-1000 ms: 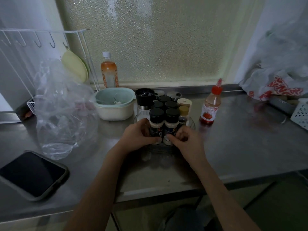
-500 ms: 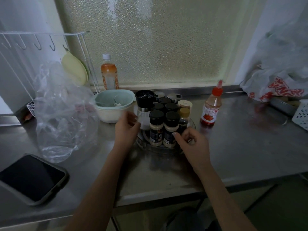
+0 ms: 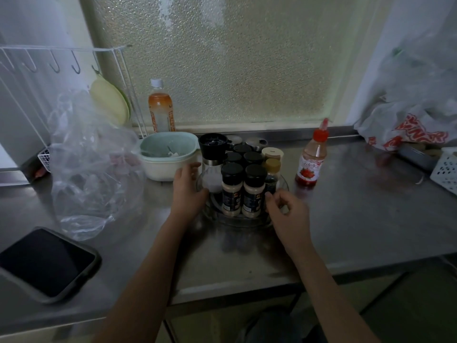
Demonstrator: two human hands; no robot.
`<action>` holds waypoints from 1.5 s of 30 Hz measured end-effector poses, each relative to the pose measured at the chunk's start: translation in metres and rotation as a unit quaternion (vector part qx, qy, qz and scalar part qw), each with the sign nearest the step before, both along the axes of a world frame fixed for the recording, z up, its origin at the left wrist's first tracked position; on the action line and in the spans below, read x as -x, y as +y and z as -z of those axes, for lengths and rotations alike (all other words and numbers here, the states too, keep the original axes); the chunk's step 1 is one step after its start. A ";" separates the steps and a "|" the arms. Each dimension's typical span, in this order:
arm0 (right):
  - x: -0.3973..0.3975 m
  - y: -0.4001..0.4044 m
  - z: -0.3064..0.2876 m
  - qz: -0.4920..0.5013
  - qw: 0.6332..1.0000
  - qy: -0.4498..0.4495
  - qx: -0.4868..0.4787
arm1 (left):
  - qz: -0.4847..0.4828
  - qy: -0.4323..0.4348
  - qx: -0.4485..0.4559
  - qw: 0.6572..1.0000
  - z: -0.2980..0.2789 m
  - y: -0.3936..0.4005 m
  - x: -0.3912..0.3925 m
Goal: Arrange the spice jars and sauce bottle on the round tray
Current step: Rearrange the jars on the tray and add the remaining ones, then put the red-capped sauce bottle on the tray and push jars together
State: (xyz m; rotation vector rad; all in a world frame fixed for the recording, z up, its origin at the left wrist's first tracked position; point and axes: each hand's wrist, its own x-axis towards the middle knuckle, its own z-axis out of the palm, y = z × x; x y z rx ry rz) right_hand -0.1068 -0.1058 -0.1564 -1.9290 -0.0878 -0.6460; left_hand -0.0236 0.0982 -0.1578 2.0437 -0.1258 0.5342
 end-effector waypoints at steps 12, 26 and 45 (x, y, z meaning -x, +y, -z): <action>-0.103 -0.078 -0.029 0.203 0.973 0.048 -0.098 | 0.066 0.016 0.035 0.997 -0.003 -0.007 0.004; -0.029 -0.031 -0.116 0.173 0.951 -0.221 -0.132 | 0.062 -0.048 0.052 0.996 0.000 -0.010 0.000; -0.022 0.090 -0.075 0.094 0.940 -0.001 0.328 | 0.012 -0.140 -0.101 0.985 -0.016 -0.006 0.038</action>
